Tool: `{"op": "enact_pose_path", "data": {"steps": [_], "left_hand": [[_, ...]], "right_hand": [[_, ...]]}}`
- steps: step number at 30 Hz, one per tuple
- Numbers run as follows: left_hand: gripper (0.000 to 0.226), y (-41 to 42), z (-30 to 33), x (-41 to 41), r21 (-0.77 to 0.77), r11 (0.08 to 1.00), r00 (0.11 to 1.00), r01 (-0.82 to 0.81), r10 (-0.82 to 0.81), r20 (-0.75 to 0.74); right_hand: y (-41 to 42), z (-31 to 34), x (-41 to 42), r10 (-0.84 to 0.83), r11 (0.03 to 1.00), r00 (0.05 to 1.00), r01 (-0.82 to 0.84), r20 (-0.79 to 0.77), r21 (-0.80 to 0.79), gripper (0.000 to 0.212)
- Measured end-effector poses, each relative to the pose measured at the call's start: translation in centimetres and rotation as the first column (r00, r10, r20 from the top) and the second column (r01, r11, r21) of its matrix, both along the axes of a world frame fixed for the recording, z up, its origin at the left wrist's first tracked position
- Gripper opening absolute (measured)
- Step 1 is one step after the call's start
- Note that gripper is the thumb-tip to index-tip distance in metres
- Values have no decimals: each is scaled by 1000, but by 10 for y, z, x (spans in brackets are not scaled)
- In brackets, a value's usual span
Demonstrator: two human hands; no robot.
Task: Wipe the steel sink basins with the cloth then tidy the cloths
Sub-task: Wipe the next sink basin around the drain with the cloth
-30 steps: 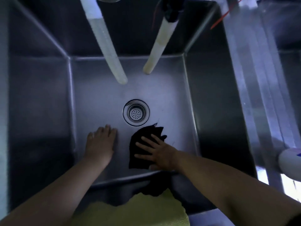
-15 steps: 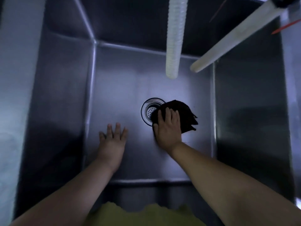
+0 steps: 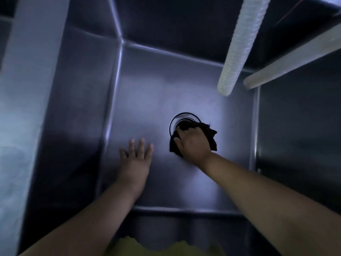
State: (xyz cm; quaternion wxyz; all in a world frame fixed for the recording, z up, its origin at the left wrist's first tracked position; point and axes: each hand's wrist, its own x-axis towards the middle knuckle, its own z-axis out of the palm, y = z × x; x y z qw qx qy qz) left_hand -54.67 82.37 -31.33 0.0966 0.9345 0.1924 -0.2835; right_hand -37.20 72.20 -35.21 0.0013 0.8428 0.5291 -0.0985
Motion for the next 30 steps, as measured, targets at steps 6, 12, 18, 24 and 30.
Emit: {"op": "enact_pose_path", "data": {"steps": [6,12,18,24,30], "left_hand": [[70,1,11,10,60,998,999,-17,18,-27],[81,-2,7,5,7,999,997,-33,34,-69],[95,0,7,10,11,999,998,-37,37,-42],[78,-4,5,4,-9,999,997,-51,50,-60],[77,-2,12,9,-20,999,984,-36,32,-174]], "right_hand": [[-10,5,18,297,934,951,-308,-87,-182,64],[-2,18,23,391,847,919,-377,-42,-374,72],[3,25,3,318,867,944,-253,87,-430,42],[10,19,-10,-30,985,999,24,-30,-172,42],[-5,9,-12,-386,835,767,526,-513,158,21]]}}
